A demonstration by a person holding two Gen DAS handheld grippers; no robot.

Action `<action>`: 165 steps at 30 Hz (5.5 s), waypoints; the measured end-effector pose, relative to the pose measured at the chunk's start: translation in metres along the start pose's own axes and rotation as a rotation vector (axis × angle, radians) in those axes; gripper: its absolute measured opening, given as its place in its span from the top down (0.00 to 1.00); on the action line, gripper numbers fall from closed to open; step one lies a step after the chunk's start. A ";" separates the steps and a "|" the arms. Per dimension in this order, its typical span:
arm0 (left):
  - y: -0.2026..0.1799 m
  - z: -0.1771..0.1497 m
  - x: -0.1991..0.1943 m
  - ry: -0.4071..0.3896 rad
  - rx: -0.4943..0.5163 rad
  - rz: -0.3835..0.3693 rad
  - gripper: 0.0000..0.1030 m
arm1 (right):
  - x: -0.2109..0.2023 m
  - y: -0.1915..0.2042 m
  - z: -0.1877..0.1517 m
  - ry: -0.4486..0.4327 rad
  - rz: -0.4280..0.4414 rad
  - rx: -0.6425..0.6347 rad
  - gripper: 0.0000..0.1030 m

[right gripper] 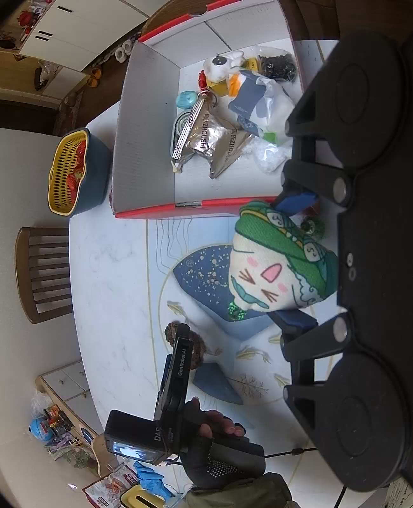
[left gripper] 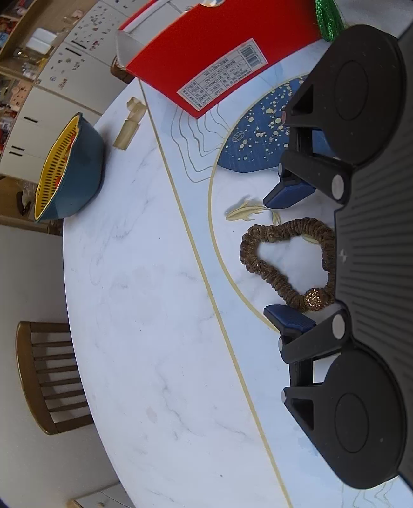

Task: Organize objects
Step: 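Carry the bracelet with the left tool while the right tool carries the sachet into the box, then open both tools to release the sachet and bracelet into the box, then withdraw both tools up and away from the box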

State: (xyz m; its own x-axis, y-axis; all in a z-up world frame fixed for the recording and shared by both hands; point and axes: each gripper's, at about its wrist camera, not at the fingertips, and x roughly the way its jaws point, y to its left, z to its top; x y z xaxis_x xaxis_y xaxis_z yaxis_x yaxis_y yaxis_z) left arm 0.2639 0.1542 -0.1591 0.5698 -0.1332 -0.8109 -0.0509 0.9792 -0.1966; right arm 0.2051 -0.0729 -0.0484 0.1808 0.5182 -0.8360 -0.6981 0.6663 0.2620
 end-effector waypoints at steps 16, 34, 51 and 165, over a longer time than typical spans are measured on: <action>-0.015 -0.005 -0.004 -0.002 0.098 0.010 0.84 | 0.002 0.000 0.001 0.000 0.006 0.005 0.43; -0.050 -0.012 -0.089 -0.046 0.012 -0.071 0.85 | -0.030 -0.024 0.010 -0.081 0.049 -0.012 0.43; -0.149 0.016 -0.127 -0.101 0.039 -0.122 0.85 | -0.054 -0.092 0.012 -0.135 0.049 -0.068 0.43; -0.231 -0.027 -0.180 -0.292 0.137 -0.118 0.00 | -0.136 -0.100 -0.097 -0.584 -0.104 0.137 0.01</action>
State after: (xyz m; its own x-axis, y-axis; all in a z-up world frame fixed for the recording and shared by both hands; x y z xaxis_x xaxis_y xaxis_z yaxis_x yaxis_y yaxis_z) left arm 0.1507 -0.0522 0.0171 0.7771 -0.2166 -0.5909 0.1287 0.9738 -0.1876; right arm 0.1830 -0.2621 -0.0082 0.6205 0.6293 -0.4679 -0.5681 0.7721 0.2848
